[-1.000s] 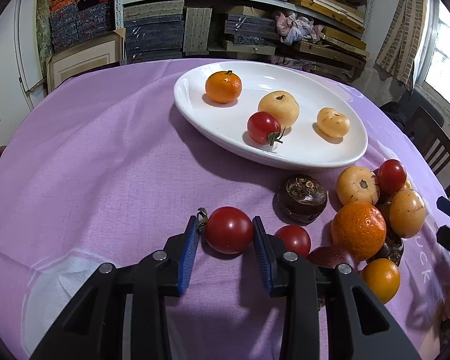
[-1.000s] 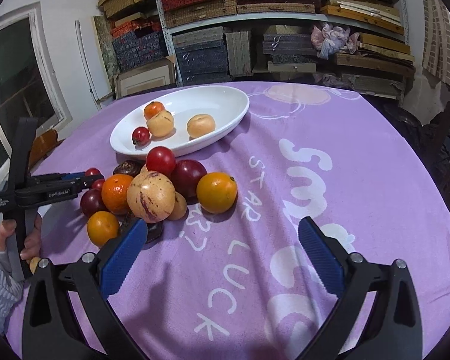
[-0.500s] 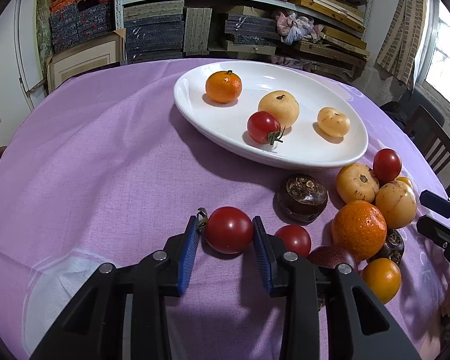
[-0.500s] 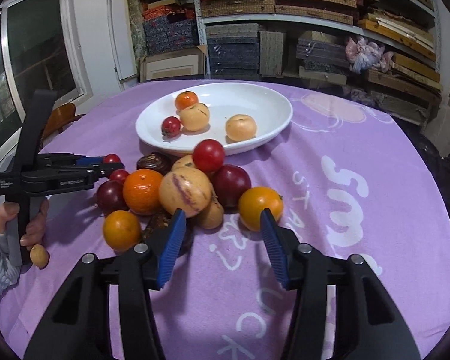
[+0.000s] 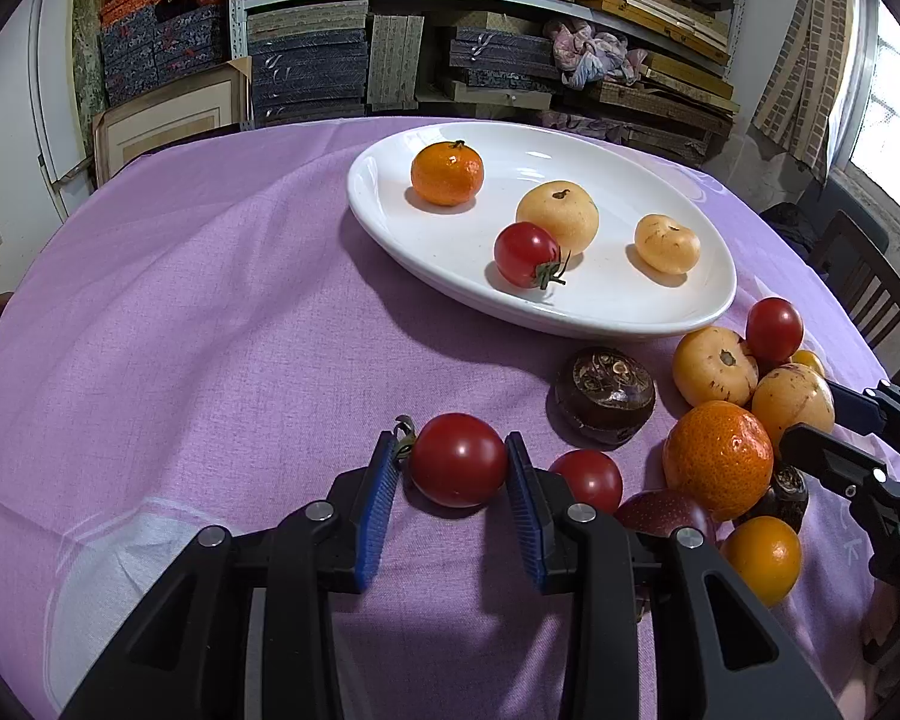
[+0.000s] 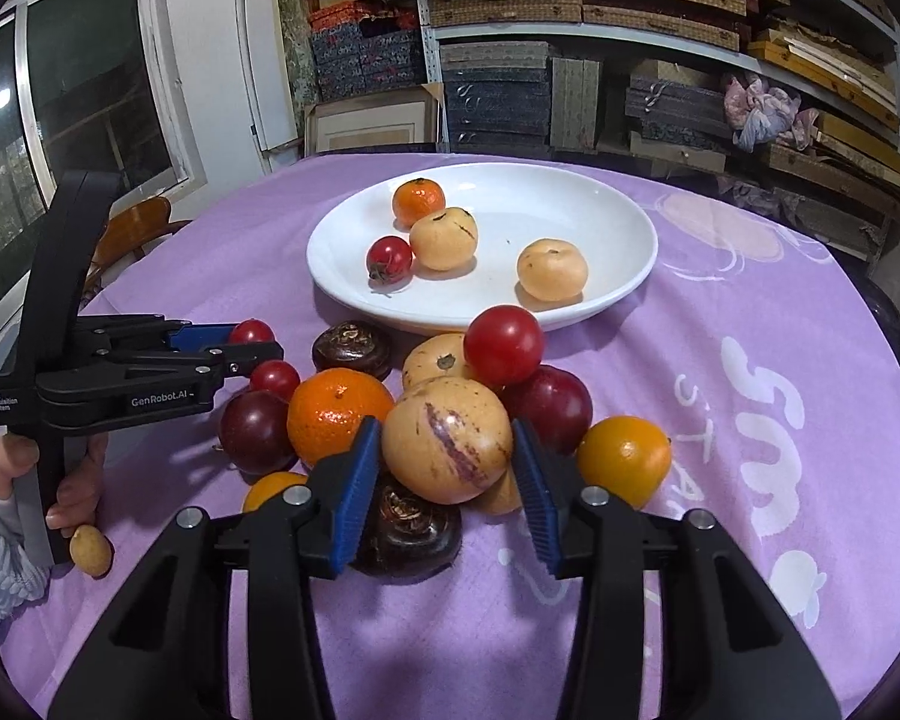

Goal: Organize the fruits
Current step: 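Grasp another red cherry tomato with the left tool while the right tool grasps a pale fruit, then place both held fruits on the white plate and open both tools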

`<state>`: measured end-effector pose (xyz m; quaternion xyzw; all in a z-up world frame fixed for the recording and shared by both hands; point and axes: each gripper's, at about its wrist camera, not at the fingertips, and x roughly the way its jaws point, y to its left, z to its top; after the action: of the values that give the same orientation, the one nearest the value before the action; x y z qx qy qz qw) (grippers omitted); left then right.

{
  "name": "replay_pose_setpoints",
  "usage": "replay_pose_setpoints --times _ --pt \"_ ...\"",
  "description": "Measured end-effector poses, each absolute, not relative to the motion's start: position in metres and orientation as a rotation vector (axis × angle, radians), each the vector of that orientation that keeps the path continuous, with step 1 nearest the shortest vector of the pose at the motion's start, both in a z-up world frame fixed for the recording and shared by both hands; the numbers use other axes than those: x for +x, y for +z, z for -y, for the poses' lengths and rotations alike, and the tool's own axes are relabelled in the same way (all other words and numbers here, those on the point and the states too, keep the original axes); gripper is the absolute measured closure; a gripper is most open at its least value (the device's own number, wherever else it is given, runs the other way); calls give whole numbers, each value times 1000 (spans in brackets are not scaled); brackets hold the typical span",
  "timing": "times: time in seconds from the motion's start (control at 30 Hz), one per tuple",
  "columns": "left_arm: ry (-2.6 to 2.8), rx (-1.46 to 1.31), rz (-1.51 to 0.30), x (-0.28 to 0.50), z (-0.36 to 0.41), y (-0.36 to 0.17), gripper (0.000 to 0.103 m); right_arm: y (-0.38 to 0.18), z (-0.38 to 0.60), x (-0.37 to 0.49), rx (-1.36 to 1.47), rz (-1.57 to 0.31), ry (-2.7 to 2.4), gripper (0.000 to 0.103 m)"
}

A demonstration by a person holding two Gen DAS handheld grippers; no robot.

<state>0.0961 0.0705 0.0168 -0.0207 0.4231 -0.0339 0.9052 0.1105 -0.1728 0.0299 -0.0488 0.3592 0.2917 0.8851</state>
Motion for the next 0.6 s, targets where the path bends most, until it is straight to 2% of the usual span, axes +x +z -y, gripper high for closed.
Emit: replay_pose_setpoints --times 0.37,0.6 --pt "-93 -16 -753 80 -60 32 68 60 201 89 -23 -659 615 60" --pt "-75 -1 -723 118 -52 72 68 93 207 139 -12 -657 557 60"
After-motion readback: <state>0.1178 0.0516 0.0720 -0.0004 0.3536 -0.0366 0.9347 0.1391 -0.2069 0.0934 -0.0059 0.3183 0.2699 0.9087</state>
